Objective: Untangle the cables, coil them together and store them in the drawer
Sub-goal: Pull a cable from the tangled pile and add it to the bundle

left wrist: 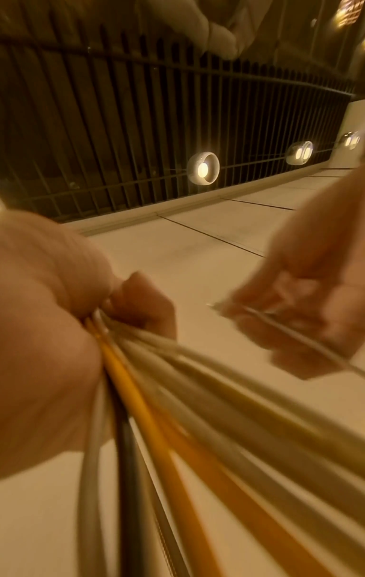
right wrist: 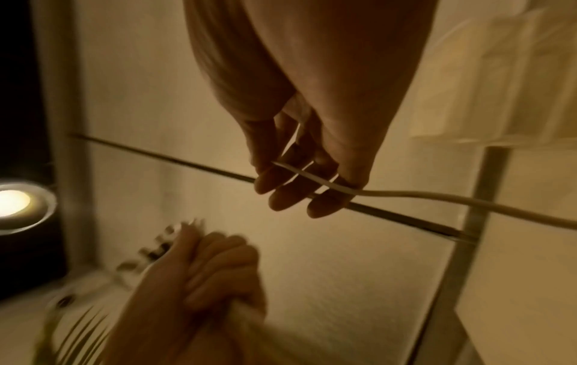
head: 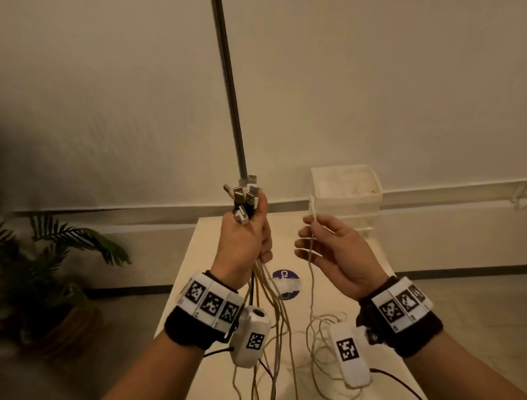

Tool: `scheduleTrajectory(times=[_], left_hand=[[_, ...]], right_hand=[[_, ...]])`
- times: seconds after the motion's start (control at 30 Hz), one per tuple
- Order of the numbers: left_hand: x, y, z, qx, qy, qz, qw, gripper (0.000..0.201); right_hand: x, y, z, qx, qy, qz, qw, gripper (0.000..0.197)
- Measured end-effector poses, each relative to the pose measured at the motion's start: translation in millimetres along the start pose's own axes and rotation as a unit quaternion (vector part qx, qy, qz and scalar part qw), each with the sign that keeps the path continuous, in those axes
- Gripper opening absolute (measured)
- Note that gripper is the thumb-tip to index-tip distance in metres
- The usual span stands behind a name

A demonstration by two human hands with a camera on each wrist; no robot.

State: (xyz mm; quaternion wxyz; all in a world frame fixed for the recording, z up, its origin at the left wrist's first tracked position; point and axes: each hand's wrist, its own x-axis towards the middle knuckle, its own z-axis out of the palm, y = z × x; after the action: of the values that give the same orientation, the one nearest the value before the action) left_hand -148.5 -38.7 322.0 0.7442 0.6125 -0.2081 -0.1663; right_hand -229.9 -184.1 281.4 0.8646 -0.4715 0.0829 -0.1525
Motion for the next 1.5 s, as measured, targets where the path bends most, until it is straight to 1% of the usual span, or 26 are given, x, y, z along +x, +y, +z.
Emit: scheduleTrajectory(times=[0.07, 0.1, 0.2, 0.23, 0.3, 0.4, 0.5, 0.53, 0.6, 0.7, 0.8, 0.9, 0.97, 1.0, 1.1, 1.17, 1.23, 1.33, 1.37, 1.4, 1.47, 1.5], left_hand=[[4.2, -2.0, 1.3, 0.002, 0.007, 0.013, 1.0, 0.046], [5.5, -2.3, 1.0, -0.006, 0.005, 0.016, 1.0, 0.042], [6.9, -2.5, -5.4, -0.031, -0.011, 0.038, 0.999, 0.022], [6.9, -2.0, -8.8, -0.039, -0.019, 0.051, 0.998, 0.019], [6.9, -1.7, -16.4, -0.051, -0.038, 0.07, 0.996, 0.02], [5.6, -3.2, -23.2, -0.046, -0.047, 0.07, 0.995, 0.025], [2.2, -6.0, -20.9, -0.02, -0.053, 0.058, 0.997, 0.025], [1.7, -6.7, -19.4, -0.014, -0.047, 0.049, 0.998, 0.022], [1.8, -7.3, -17.1, -0.012, -0.034, 0.032, 0.999, 0.017], [3.4, -9.8, -15.6, -0.01, -0.02, 0.02, 1.0, 0.019], [4.5, -12.5, -14.7, 0.013, -0.011, 0.044, 0.999, 0.022], [8.5, -10.0, -16.9, 0.045, 0.01, 0.067, 0.997, 0.024], [13.6, -6.4, -22.9, 0.044, 0.033, 0.068, 0.996, 0.027], [15.7, -3.9, -26.8, 0.031, 0.04, 0.071, 0.996, 0.029], [20.5, 6.9, -41.3, 0.0, 0.06, 0.1, 0.993, 0.031], [23.0, 14.9, -51.6, -0.008, 0.08, 0.125, 0.989, 0.035], [27.3, 19.3, -60.7, -0.026, 0.099, 0.151, 0.983, 0.035], [29.1, 20.9, -66.4, 0.001, 0.116, 0.177, 0.977, 0.033], [28.2, 20.6, -65.0, 0.0, 0.108, 0.169, 0.98, 0.037], [26.1, 20.2, -62.0, -0.013, 0.084, 0.15, 0.985, 0.041], [21.4, 18.1, -54.3, -0.026, 0.013, 0.104, 0.994, 0.047], [19.2, 16.4, -50.7, -0.008, -0.014, 0.087, 0.996, 0.045]], right_hand=[[0.4, -2.8, 25.9, -0.07, -0.009, -0.044, 0.997, 0.019], [-0.3, -3.0, 36.6, -0.105, -0.003, -0.071, 0.992, 0.018], [-3.4, 2.1, 57.2, -0.17, 0.015, -0.134, 0.976, 0.021], [-4.5, 4.5, 61.3, -0.182, 0.019, -0.147, 0.972, 0.021], [-5.5, 8.5, 66.6, -0.195, 0.024, -0.164, 0.967, 0.019], [-4.2, 10.9, 72.0, -0.213, 0.024, -0.178, 0.96, 0.018], [0.1, 13.8, 75.4, -0.23, 0.039, -0.191, 0.953, 0.041], [1.3, 14.7, 75.4, -0.236, 0.043, -0.195, 0.951, 0.044], [3.5, 16.6, 74.6, -0.254, 0.051, -0.202, 0.944, 0.041], [6.3, 17.7, 71.9, -0.279, 0.059, -0.214, 0.934, 0.03], [9.6, 18.4, 66.7, -0.305, 0.068, -0.238, 0.92, 0.027], [11.3, 25.0, 59.2, -0.347, 0.06, -0.256, 0.9, 0.017], [11.2, 32.8, 53.2, -0.366, 0.049, -0.248, 0.896, 0.015], [11.6, 36.0, 48.8, -0.367, 0.041, -0.231, 0.9, 0.013], [12.8, 43.7, 28.2, -0.356, -0.019, -0.14, 0.924, 0.011], [12.2, 50.9, 8.6, -0.383, -0.062, -0.079, 0.918, 0.015], [9.9, 59.1, -9.6, -0.411, -0.086, -0.03, 0.907, 0.021], [9.3, 67.2, -27.4, -0.428, -0.085, -0.001, 0.9, 0.032], [10.6, 67.8, -30.2, -0.429, -0.08, -0.002, 0.9, 0.034], [12.6, 67.6, -31.5, -0.428, -0.076, -0.004, 0.901, 0.035], [16.3, 64.5, -29.4, -0.415, -0.08, -0.004, 0.906, 0.035], [17.8, 62.0, -26.7, -0.402, -0.086, 0.0, 0.911, 0.035]])
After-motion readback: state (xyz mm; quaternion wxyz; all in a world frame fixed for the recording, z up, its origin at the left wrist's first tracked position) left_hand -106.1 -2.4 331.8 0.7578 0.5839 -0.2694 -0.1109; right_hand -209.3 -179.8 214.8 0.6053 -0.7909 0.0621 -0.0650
